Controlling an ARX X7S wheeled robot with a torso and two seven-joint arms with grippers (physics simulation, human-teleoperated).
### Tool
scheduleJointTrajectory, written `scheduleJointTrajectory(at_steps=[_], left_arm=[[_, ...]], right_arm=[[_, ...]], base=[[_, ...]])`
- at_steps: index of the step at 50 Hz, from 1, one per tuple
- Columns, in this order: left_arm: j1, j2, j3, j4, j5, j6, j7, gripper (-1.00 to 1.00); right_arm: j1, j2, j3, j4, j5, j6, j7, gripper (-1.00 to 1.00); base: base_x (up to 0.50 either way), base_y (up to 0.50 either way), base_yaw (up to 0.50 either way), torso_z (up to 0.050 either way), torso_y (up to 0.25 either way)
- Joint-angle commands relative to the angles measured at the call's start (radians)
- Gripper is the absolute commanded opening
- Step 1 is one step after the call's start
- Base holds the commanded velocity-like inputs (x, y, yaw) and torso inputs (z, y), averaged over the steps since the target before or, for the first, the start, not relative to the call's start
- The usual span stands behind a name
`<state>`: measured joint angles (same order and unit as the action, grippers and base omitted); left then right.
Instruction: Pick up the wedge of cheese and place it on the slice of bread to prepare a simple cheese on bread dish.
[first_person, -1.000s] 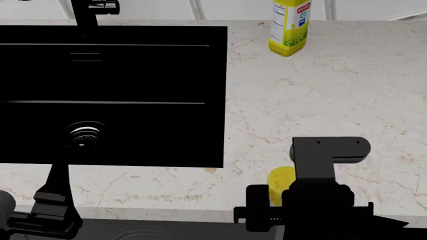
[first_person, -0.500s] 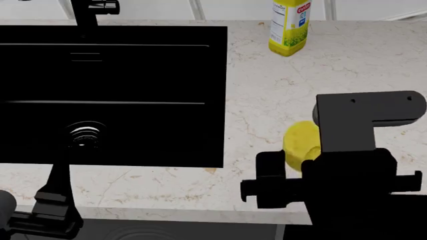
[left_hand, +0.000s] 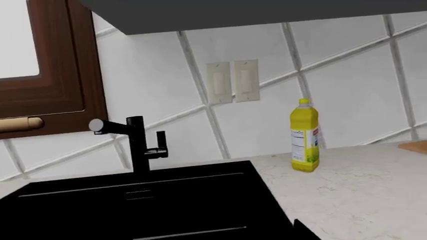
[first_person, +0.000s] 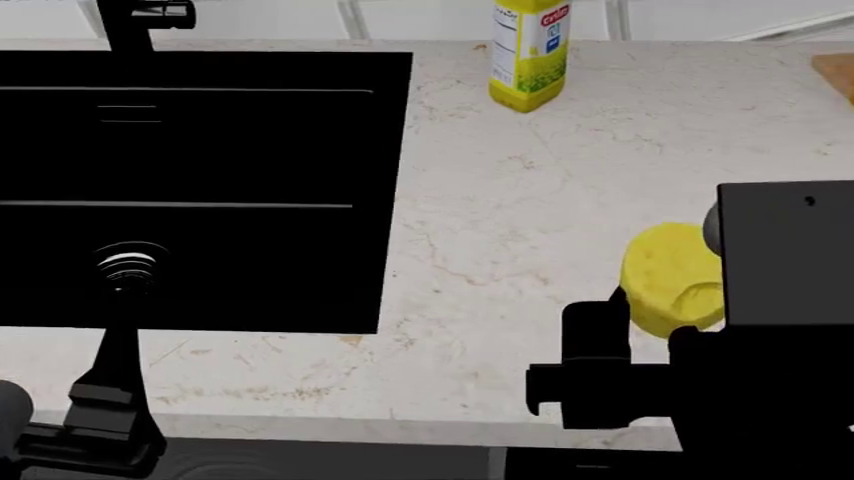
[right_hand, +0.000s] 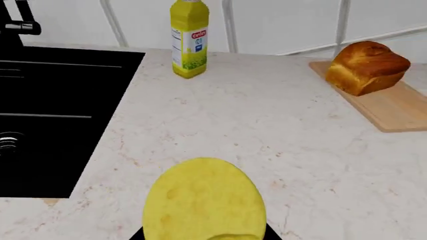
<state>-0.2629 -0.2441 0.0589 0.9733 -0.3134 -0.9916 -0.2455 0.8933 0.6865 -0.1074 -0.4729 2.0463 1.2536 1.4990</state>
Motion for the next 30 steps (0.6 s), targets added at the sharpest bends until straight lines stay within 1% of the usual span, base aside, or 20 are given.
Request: scheduleJointTrajectory(at_steps=[1, 10, 11, 12, 15, 26, 28, 30], left_arm=[[0.001, -0.004, 0.003, -0.002, -0.01, 0.007, -0.007, 1.0], [-0.005, -0.007, 0.013, 0.001, -0.016, -0.002, -0.018, 1.0], [0.0, 0.008, -0.005, -0.002, -0.034, 0.008, -0.011, 1.0], [-0.005, -0.006, 0.018, 0.002, -0.015, 0.001, -0.022, 1.0], [-0.007, -0.005, 0.021, -0.001, -0.016, 0.001, -0.026, 1.0], [-0.009, -0.011, 0.017, -0.009, -0.026, 0.004, -0.032, 1.0], [-0.004, -0.01, 0.01, -0.012, -0.033, 0.021, -0.025, 1.0], [-0.003, -0.014, 0.008, -0.007, -0.031, 0.008, -0.033, 1.0]], right_arm=[[0.008, 0.023, -0.02, -0.02, -0.007, -0.007, -0.016, -1.0], [0.012, 0.021, -0.04, -0.01, -0.031, -0.007, -0.045, -1.0], [0.011, 0.021, -0.04, -0.01, -0.032, -0.008, -0.048, -1.0], [0.011, 0.022, -0.041, -0.01, -0.035, -0.007, -0.05, -1.0], [0.013, 0.013, -0.05, -0.004, -0.05, -0.008, -0.058, -1.0], [0.02, 0.023, -0.069, -0.016, -0.04, -0.026, -0.053, -1.0], [0.001, 0.028, -0.056, -0.017, -0.062, -0.017, -0.083, -1.0], [0.002, 0.034, -0.051, -0.015, -0.069, -0.017, -0.091, -1.0]], base=[[0.0, -0.5, 0.0, 0.0, 0.0], [0.0, -0.5, 0.0, 0.0, 0.0], [0.0, -0.5, 0.0, 0.0, 0.0], [0.0, -0.5, 0.0, 0.0, 0.0], [0.0, -0.5, 0.0, 0.0, 0.0], [0.0, -0.5, 0.0, 0.0, 0.0], [0.0, -0.5, 0.0, 0.0, 0.0], [0.0, -0.5, 0.0, 0.0, 0.0]])
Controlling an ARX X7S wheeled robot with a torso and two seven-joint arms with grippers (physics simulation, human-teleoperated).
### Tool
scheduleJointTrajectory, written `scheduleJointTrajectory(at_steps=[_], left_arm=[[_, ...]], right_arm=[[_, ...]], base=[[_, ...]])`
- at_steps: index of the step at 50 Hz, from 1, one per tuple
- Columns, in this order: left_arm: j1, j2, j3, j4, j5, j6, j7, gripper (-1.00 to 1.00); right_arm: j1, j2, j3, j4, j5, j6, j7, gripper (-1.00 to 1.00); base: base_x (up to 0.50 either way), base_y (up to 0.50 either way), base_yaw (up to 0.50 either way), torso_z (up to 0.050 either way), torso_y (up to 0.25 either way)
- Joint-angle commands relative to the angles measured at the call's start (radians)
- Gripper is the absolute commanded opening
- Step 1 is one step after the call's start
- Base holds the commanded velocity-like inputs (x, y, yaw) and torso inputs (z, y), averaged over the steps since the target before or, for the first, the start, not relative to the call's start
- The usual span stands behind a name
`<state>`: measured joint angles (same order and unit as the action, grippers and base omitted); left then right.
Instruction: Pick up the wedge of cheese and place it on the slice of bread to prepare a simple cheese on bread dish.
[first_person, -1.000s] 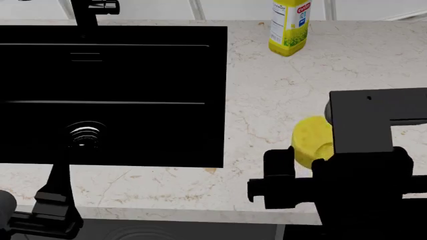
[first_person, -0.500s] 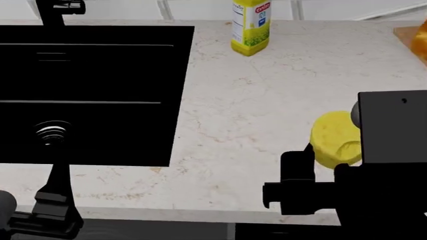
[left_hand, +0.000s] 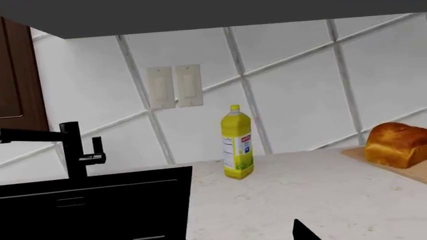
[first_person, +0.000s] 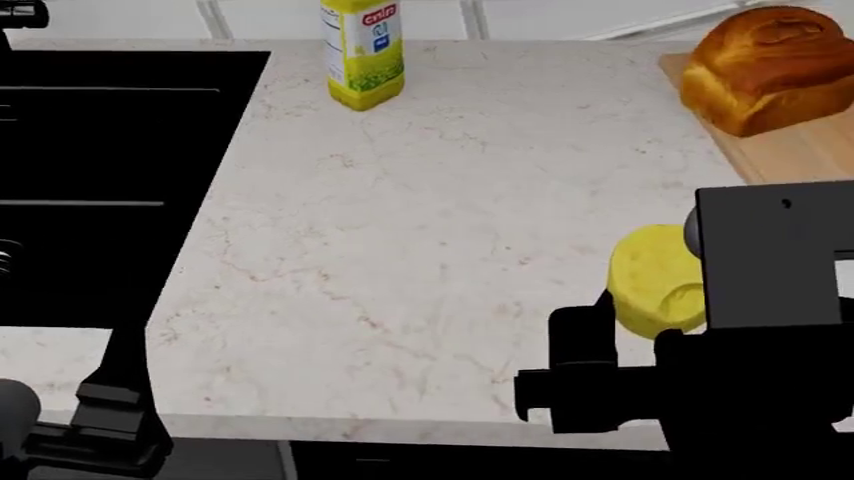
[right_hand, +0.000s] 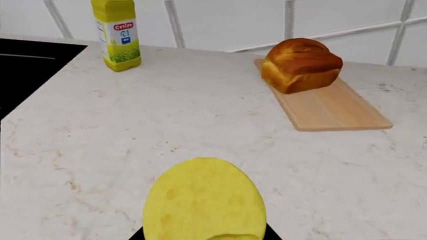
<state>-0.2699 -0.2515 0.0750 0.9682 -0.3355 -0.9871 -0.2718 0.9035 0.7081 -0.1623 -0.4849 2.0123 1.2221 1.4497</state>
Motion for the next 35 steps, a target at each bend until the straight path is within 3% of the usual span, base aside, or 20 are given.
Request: scheduleJointTrajectory(at_steps=[1, 22, 25, 28, 33, 35], left_arm=[[0.004, -0.008, -0.01, 0.004, -0.011, 0.0, -0.008, 1.0], [0.01, -0.018, -0.014, 0.009, -0.032, 0.017, -0.016, 1.0], [-0.002, -0.052, 0.032, 0.008, -0.025, 0.021, 0.004, 1.0], [-0.043, -0.01, -0.067, 0.021, -0.141, -0.074, 0.027, 1.0], [-0.075, -0.029, -0.058, 0.064, -0.16, -0.13, 0.002, 1.0], [-0.073, -0.081, -0.033, 0.078, -0.246, -0.114, -0.079, 1.0]], right_arm=[[-0.009, 0.01, 0.002, -0.002, -0.038, 0.015, -0.045, -1.0], [0.048, 0.017, -0.05, -0.007, -0.013, -0.002, -0.022, -1.0], [0.068, 0.013, -0.06, -0.008, -0.003, -0.01, -0.012, -1.0], [0.092, 0.02, -0.073, -0.013, 0.015, -0.015, 0.004, -1.0], [0.123, 0.026, -0.092, -0.011, 0.019, -0.014, 0.014, -1.0], [0.137, 0.021, -0.102, -0.009, 0.017, -0.009, 0.007, -1.0]], base=[[0.0, -0.5, 0.0, 0.0, 0.0], [0.16, -0.45, 0.0, 0.0, 0.0], [0.29, -0.35, 0.0, 0.0, 0.0], [0.11, -0.01, 0.0, 0.0, 0.0], [0.0, 0.0, 0.0, 0.0, 0.0], [0.15, -0.05, 0.0, 0.0, 0.0]])
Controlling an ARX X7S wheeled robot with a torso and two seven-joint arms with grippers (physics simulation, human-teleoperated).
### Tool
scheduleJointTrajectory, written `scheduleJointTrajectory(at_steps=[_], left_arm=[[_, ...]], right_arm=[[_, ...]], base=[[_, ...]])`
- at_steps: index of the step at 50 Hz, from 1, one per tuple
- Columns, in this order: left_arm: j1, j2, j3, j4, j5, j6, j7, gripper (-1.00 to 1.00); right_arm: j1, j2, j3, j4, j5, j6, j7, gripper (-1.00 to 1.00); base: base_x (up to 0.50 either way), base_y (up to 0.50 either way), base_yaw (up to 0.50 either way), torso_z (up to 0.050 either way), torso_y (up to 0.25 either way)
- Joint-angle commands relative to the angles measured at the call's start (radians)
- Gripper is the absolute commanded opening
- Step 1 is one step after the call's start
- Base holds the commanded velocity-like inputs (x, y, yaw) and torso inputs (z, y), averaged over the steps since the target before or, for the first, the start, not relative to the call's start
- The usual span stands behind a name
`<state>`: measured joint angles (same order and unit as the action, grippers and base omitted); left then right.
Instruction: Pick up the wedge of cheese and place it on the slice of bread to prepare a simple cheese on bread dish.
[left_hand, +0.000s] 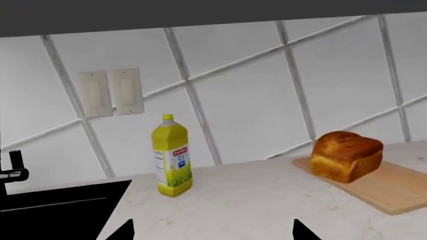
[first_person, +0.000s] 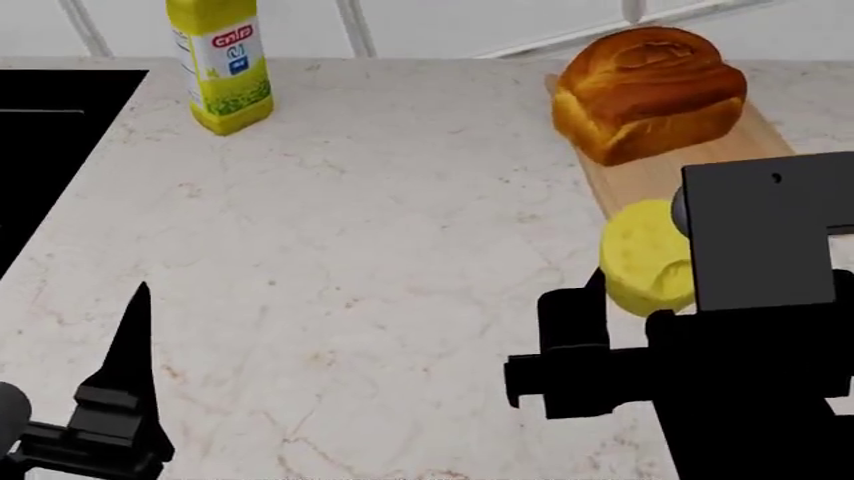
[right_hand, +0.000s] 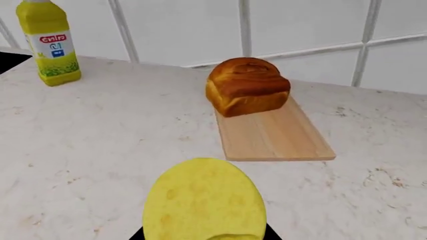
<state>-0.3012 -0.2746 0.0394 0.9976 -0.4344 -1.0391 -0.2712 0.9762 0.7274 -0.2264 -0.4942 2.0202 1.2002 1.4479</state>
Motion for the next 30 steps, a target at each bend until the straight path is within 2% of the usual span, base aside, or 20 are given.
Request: scheduleJointTrajectory(at_steps=[1, 8, 13, 17, 20, 26, 29, 30], left_arm=[[-0.052, -0.075, -0.002, 0.048, -0.196, -0.066, -0.115, 1.0], [-0.211, -0.14, -0.091, 0.046, -0.531, -0.16, -0.332, 1.0], [-0.465, -0.14, -0.166, -0.01, -0.885, -0.305, -0.564, 1.0], [-0.614, -0.156, -0.155, -0.068, -1.077, -0.332, -0.738, 1.0], [-0.627, -0.156, -0.139, -0.06, -1.11, -0.331, -0.77, 1.0], [-0.621, -0.157, -0.152, -0.065, -1.079, -0.31, -0.74, 1.0], [-0.62, -0.149, -0.145, -0.061, -1.046, -0.304, -0.717, 1.0], [-0.607, -0.144, -0.125, -0.041, -0.982, -0.304, -0.674, 1.0]], right_arm=[[0.07, 0.001, -0.042, 0.002, 0.01, 0.013, 0.009, -1.0], [0.124, 0.01, -0.063, 0.019, 0.038, 0.005, 0.019, -1.0], [0.21, 0.027, -0.104, 0.047, 0.093, 0.003, 0.05, -1.0], [0.279, 0.039, -0.141, 0.055, 0.135, -0.006, 0.081, -1.0], [0.301, 0.047, -0.158, 0.052, 0.149, -0.019, 0.087, -1.0], [0.312, 0.057, -0.177, 0.048, 0.141, -0.03, 0.075, -1.0], [0.32, 0.063, -0.188, 0.045, 0.143, -0.038, 0.076, -1.0], [0.32, 0.066, -0.193, 0.045, 0.144, -0.042, 0.078, -1.0]], base=[[0.35, -0.1, 0.0, 0.0, 0.0], [0.48, -0.1, 0.0, 0.0, 0.002], [0.5, -0.09, 0.0, 0.0, 0.0], [0.5, -0.09, 0.0, 0.0, 0.0], [0.5, -0.1, 0.0, 0.0, 0.003], [0.5, -0.09, 0.0, 0.0, 0.0], [0.5, -0.09, 0.0, 0.0, 0.003], [0.5, -0.09, 0.0, 0.0, 0.0]])
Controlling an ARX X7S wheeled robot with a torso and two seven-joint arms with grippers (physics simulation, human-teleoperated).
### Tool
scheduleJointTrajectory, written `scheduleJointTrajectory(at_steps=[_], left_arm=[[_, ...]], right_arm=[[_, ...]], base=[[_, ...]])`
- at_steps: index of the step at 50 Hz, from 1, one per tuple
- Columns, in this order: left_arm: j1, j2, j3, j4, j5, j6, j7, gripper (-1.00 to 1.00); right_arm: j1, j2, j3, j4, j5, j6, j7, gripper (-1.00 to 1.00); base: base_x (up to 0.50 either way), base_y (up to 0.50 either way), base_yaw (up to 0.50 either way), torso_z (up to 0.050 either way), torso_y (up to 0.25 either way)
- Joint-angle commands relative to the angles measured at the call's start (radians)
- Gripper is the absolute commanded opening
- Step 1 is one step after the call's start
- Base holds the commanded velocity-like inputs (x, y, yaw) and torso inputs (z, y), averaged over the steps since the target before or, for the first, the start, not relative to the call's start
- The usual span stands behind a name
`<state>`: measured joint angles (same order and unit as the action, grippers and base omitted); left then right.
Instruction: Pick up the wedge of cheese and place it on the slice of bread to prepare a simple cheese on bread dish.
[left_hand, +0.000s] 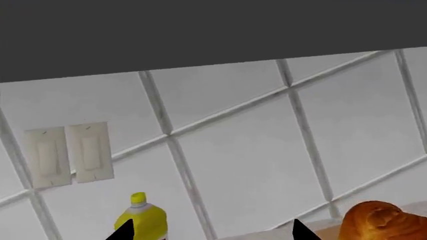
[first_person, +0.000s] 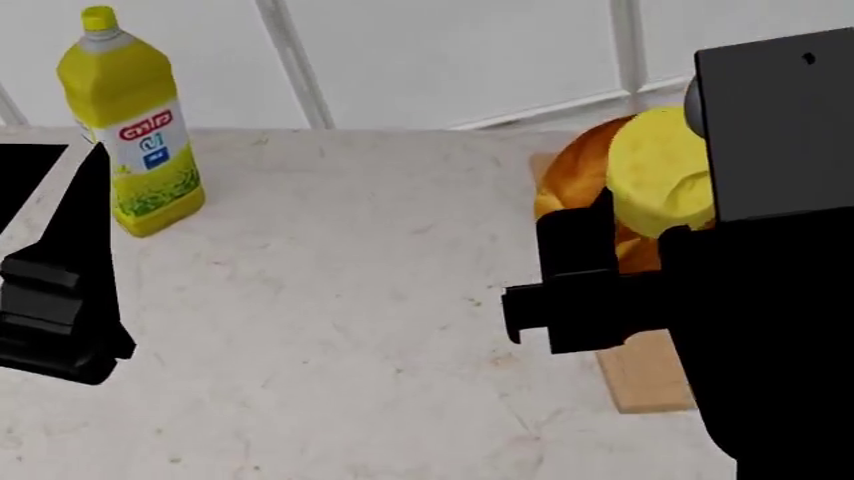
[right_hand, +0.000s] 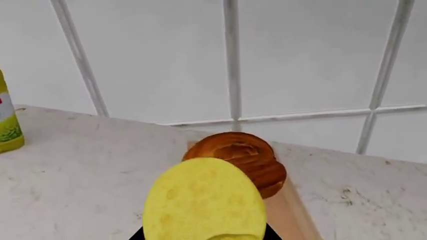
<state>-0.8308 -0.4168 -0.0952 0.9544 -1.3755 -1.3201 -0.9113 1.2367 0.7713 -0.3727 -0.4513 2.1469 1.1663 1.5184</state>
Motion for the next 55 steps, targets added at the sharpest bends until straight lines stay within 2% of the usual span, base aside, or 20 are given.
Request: scheduleJointTrajectory(at_steps=[1, 5, 6, 10, 20, 24, 39, 55], left_arm=[[-0.053, 0.008, 0.025, 0.013, 0.033, 0.005, 0.034, 1.0], [-0.019, 0.04, 0.145, -0.007, 0.322, 0.174, 0.243, 1.0], [-0.02, 0.05, 0.167, -0.024, 0.378, 0.212, 0.265, 1.0], [-0.045, 0.079, 0.175, -0.075, 0.454, 0.318, 0.326, 1.0], [0.005, 0.089, 0.194, -0.126, 0.505, 0.379, 0.351, 1.0], [0.028, 0.082, 0.227, -0.133, 0.541, 0.398, 0.367, 1.0], [0.051, 0.071, 0.237, -0.127, 0.554, 0.427, 0.375, 1.0], [0.053, 0.065, 0.234, -0.13, 0.544, 0.437, 0.369, 1.0]], right_arm=[[0.062, 0.025, -0.051, -0.002, 0.022, -0.012, 0.009, -1.0], [0.093, 0.069, -0.086, -0.016, 0.059, -0.043, 0.039, -1.0], [0.11, 0.08, -0.098, -0.016, 0.065, -0.051, 0.041, -1.0], [0.118, 0.081, -0.115, -0.002, 0.032, -0.052, 0.01, -1.0], [0.088, 0.096, -0.113, -0.008, -0.003, -0.064, -0.036, -1.0], [0.08, 0.102, -0.115, -0.013, -0.01, -0.07, -0.044, -1.0], [0.096, 0.068, -0.131, 0.065, -0.079, -0.052, -0.133, -1.0], [0.112, 0.06, -0.154, 0.082, -0.093, -0.046, -0.147, -1.0]], base=[[0.5, -0.09, 0.0, 0.0, 0.0], [0.5, -0.09, 0.0, 0.0, 0.0], [0.49, -0.09, 0.0, 0.0, 0.0], [0.5, -0.1, 0.0, 0.0, 0.003], [0.45, -0.09, 0.0, 0.0, 0.001], [0.0, 0.0, 0.0, 0.0, 0.0], [0.01, 0.0, 0.0, 0.0, 0.0], [0.4, -0.02, 0.0, 0.0, 0.0]])
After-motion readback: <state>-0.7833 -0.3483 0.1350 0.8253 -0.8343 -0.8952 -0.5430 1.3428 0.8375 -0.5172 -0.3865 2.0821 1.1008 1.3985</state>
